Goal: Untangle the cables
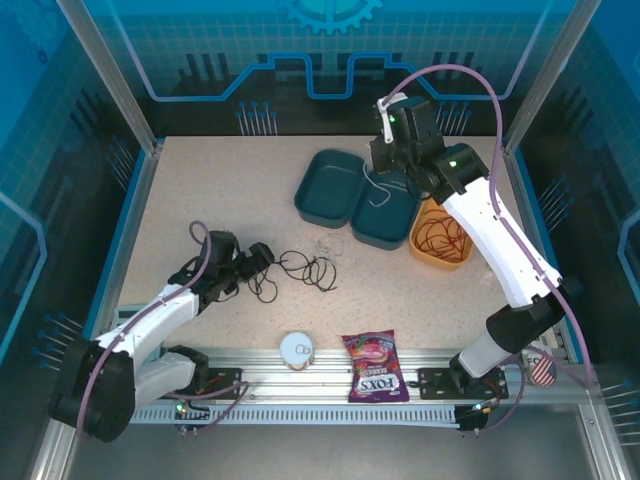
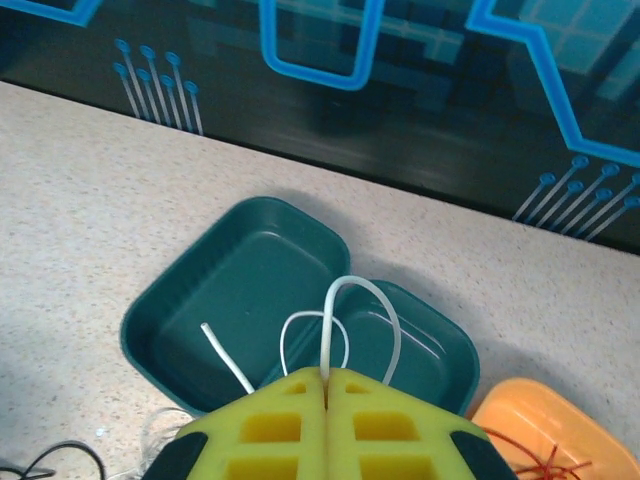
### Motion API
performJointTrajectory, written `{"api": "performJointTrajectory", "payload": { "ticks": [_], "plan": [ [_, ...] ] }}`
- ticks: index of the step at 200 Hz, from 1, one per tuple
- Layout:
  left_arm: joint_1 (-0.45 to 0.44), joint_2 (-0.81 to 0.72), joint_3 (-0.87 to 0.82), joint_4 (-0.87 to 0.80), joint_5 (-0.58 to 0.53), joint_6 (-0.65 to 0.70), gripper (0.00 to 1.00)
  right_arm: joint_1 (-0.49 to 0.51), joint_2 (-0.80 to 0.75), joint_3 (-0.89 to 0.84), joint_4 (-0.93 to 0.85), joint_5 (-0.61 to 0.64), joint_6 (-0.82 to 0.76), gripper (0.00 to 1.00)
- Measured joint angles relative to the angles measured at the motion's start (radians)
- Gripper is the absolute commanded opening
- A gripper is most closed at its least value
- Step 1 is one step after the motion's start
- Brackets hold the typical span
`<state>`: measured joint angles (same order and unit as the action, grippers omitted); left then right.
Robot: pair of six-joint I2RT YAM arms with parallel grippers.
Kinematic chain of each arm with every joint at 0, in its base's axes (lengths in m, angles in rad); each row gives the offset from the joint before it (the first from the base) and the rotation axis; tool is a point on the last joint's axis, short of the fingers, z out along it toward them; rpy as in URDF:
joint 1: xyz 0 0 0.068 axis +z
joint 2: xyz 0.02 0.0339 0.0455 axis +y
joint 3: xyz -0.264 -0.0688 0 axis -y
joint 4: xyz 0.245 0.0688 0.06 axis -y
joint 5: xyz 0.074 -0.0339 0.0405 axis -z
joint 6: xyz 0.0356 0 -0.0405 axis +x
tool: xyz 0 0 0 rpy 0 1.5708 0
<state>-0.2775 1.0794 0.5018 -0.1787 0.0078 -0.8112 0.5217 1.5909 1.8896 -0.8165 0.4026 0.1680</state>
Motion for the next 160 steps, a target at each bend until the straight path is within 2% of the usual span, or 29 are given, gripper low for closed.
{"api": "performJointTrajectory", "payload": {
  "ticks": [84,160],
  "plan": [
    [0.001,-0.061,0.000,-0.064,-0.024,0.009,0.99,-0.116,0.085,-0.084,-0.006,-0.064,0.061,0.00],
    [0.002,-0.068,0.000,-0.072,-0.031,0.010,0.99,-0.154,0.197,-0.106,-0.013,-0.101,0.091,0.04]
  ]
}}
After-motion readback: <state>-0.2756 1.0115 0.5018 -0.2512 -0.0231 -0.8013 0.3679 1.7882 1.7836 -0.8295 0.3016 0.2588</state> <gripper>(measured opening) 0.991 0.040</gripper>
